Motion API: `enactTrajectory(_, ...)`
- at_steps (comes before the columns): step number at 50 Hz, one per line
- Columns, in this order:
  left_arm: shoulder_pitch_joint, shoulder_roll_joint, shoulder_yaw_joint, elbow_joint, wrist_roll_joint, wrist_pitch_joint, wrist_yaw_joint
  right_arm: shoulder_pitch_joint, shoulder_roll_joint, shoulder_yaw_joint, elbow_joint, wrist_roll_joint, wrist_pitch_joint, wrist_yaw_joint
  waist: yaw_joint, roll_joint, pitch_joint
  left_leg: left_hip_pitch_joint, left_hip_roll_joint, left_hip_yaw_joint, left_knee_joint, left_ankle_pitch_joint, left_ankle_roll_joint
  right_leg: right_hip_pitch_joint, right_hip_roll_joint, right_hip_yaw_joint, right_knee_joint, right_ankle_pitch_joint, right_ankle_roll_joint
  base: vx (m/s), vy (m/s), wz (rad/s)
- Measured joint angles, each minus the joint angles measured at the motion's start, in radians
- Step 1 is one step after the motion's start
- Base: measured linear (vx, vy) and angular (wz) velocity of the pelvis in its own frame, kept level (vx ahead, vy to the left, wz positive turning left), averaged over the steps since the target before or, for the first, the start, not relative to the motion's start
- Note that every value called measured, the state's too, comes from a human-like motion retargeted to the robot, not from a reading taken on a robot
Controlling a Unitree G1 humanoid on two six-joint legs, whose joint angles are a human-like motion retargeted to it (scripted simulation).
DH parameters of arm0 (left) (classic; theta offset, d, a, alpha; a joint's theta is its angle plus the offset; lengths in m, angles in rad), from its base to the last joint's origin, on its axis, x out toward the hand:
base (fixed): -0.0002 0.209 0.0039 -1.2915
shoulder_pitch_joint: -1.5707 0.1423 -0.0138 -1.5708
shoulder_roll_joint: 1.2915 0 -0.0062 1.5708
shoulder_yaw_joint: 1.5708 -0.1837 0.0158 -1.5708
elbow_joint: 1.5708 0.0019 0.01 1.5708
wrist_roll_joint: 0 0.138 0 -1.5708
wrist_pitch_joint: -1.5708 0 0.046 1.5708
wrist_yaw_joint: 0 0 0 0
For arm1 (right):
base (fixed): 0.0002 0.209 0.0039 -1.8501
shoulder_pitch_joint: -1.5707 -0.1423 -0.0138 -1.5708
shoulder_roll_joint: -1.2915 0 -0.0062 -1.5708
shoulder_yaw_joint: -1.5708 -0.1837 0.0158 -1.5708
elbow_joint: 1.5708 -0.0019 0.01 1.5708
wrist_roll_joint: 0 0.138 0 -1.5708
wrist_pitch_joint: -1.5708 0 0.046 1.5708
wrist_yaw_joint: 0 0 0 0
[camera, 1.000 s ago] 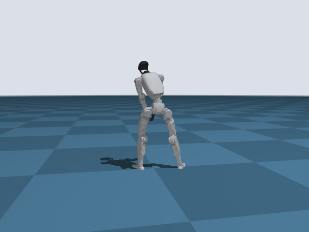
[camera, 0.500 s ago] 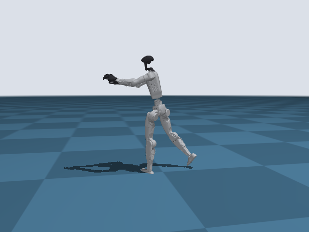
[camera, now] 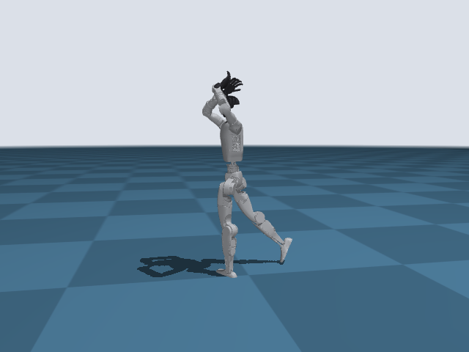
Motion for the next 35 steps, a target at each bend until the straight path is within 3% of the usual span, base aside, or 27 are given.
enactTrajectory(2,-0.011,0.017,-0.005,0.002,0.043,0.008,-0.013,-0.024,-0.010,-0.011,0.024,-0.059,0.022,0.015,0.011,0.007,-0.010,0.011,-0.024,0.020,0.001,0.004,0.000,0.017,-0.040,-0.019,-0.018,-0.039,0.000,-0.02,0.06,-0.35)
enactTrajectory(3,-0.020,0.027,-0.003,0.006,0.068,0.024,-0.015,-0.069,-0.043,0.004,0.080,-0.288,0.129,-0.035,0.017,0.009,-0.013,0.001,-0.020,0.032,-0.003,0.018,0.000,0.011,-0.048,-0.029,-0.025,-0.056,0.000,-0.17,-0.04,-0.43)
enactTrajectory(4,-0.030,0.037,-0.003,0.009,0.078,0.028,-0.019,-0.057,-0.017,-0.005,0.063,-0.207,0.088,-0.009,0.023,0.015,-0.011,-0.006,-0.021,0.046,-0.004,0.026,0.000,0.007,-0.061,-0.040,-0.031,-0.079,0.000,-0.22,-0.07,-0.51)
enactTrajectory(5,-0.040,0.046,-0.005,0.012,0.082,0.027,-0.022,-0.018,0.038,-0.027,0.008,0.030,-0.027,0.055,0.028,0.024,-0.007,-0.012,-0.024,0.060,-0.003,0.032,0.000,0.005,-0.076,-0.052,-0.035,-0.106,0.000,-0.24,-0.05,-0.68)
enactTrajectory(7,-0.024,0.061,-0.003,0.012,0.083,0.021,-0.022,-0.023,0.046,-0.054,0.047,-0.030,0.005,0.075,0.034,0.041,0.010,-0.018,-0.029,0.098,0.003,0.041,0.000,0.002,-0.113,-0.078,-0.043,-0.167,0.000,-0.26,0.01,-0.91)
enactTrajectory(8,-0.011,0.068,0.000,0.011,0.077,0.009,-0.026,-0.005,0.084,-0.071,0.039,0.032,-0.022,0.100,0.036,0.051,0.023,-0.022,-0.043,0.124,0.010,0.042,0.000,-0.004,-0.138,-0.094,-0.040,-0.205,0.000,-0.30,0.04,-1.14)
enactTrajectory(9,0.020,0.083,0.020,0.011,0.074,0.010,-0.024,-0.034,0.074,-0.061,0.117,-0.247,0.121,0.052,0.037,0.060,0.034,-0.036,-0.039,0.149,0.016,0.047,0.000,-0.024,-0.153,-0.114,-0.032,-0.237,0.000,-0.39,-0.03,-1.24)
enactTrajectory(10,0.060,0.101,0.049,0.012,0.073,0.017,-0.020,-0.087,0.039,-0.038,0.237,-0.698,0.350,-0.033,0.038,0.068,0.045,-0.055,-0.026,0.173,0.021,0.053,0.000,-0.052,-0.163,-0.136,-0.022,-0.267,0.000,-0.54,-0.21,-1.31)
enactTrajectory(12,0.165,0.116,0.142,0.031,0.004,-0.006,-0.004,0.035,0.220,-0.136,0.157,-0.089,0.080,0.126,0.039,0.103,0.096,-0.092,0.023,0.225,0.024,0.077,0.000,-0.114,-0.167,-0.214,0.001,-0.309,0.000,-0.63,-0.28,-1.49)
enactTrajectory(13,0.242,0.120,0.203,0.052,-0.027,-0.017,0.010,0.069,0.284,-0.167,0.169,0.054,0.037,0.192,0.038,0.118,0.119,-0.108,0.035,0.258,0.031,0.082,0.000,-0.151,-0.180,-0.262,0.021,-0.335,0.000,-0.63,-0.19,-1.76)
enactTrajectory(15,0.465,0.107,0.394,0.107,-0.084,-0.017,0.053,0.121,0.400,-0.205,0.264,0.118,0.056,0.264,0.038,0.153,0.162,-0.147,0.064,0.330,0.041,0.098,0.000,-0.250,-0.215,-0.381,0.080,-0.391,0.000,-0.65,-0.16,-1.96)
enactTrajectory(17,0.757,0.072,0.633,0.160,-0.184,-0.026,0.099,0.180,0.562,-0.230,0.404,0.068,0.131,0.281,-0.006,0.180,0.211,-0.183,0.102,0.403,0.032,0.124,0.000,-0.372,-0.269,-0.525,0.174,-0.471,-0.023,-0.64,-0.29,-2.10)
enactTrajectory(20,1.114,-0.164,0.913,0.251,-0.357,-0.064,0.115,0.320,0.721,-0.228,0.656,0.032,0.234,0.289,-0.027,0.241,0.299,-0.206,0.198,0.519,0.033,0.141,0.006,-0.487,-0.289,-0.758,0.248,-0.591,-0.113,-0.56,-0.41,-2.32)
enactTrajectory(22,1.258,-0.365,0.980,0.348,-0.489,-0.090,0.052,0.471,0.773,-0.223,0.826,0.053,0.295,0.258,-0.066,0.254,0.364,-0.210,0.242,0.602,0.034,0.153,0.015,-0.537,-0.294,-0.848,0.255,-0.662,-0.155,-0.49,-0.37,-2.29)
enactTrajectory(25,1.365,-0.690,0.945,0.590,-0.643,-0.098,-0.067,0.770,0.731,-0.211,1.023,0.165,0.337,0.144,-0.147,0.237,0.445,-0.197,0.311,0.724,0.041,0.165,0.019,-0.585,-0.258,-0.882,0.214,-0.720,-0.188,-0.38,-0.34,-2.22)
enactTrajectory(28,1.411,-0.999,0.827,0.928,-0.834,-0.100,-0.191,1.112,0.591,-0.161,1.108,0.289,0.337,0.061,-0.334,0.159,0.480,-0.160,0.385,0.840,0.073,0.164,0.013,-0.608,-0.187,-0.814,0.144,-0.714,-0.215,-0.20,-0.28,-2.21)
enactTrajectory(30,1.403,-1.186,0.760,1.114,-0.980,-0.134,-0.310,1.289,0.462,-0.163,1.097,0.360,0.331,0.042,-0.501,0.076,0.473,-0.124,0.434,0.912,0.104,0.162,0.004,-0.613,-0.136,-0.744,0.095,-0.690,-0.219,-0.06,-0.23,-2.32)
enactTrajectory(32,1.355,-1.305,0.692,1.188,-1.105,-0.175,-0.404,1.370,0.310,-0.157,1.008,0.368,0.331,0.059,-0.702,-0.028,0.422,-0.085,0.475,0.972,0.147,0.161,0.003,-0.616,-0.091,-0.662,0.049,-0.659,-0.209,0.05,-0.23,-2.52)
enactTrajectory(35,1.210,-1.349,0.641,1.113,-1.200,-0.202,-0.478,1.322,0.092,-0.148,0.788,0.309,0.339,0.084,-1.005,-0.161,0.283,-0.015,0.523,1.024,0.230,0.173,0.024,-0.607,-0.035,-0.523,-0.020,-0.609,-0.194,0.14,-0.24,-2.86)
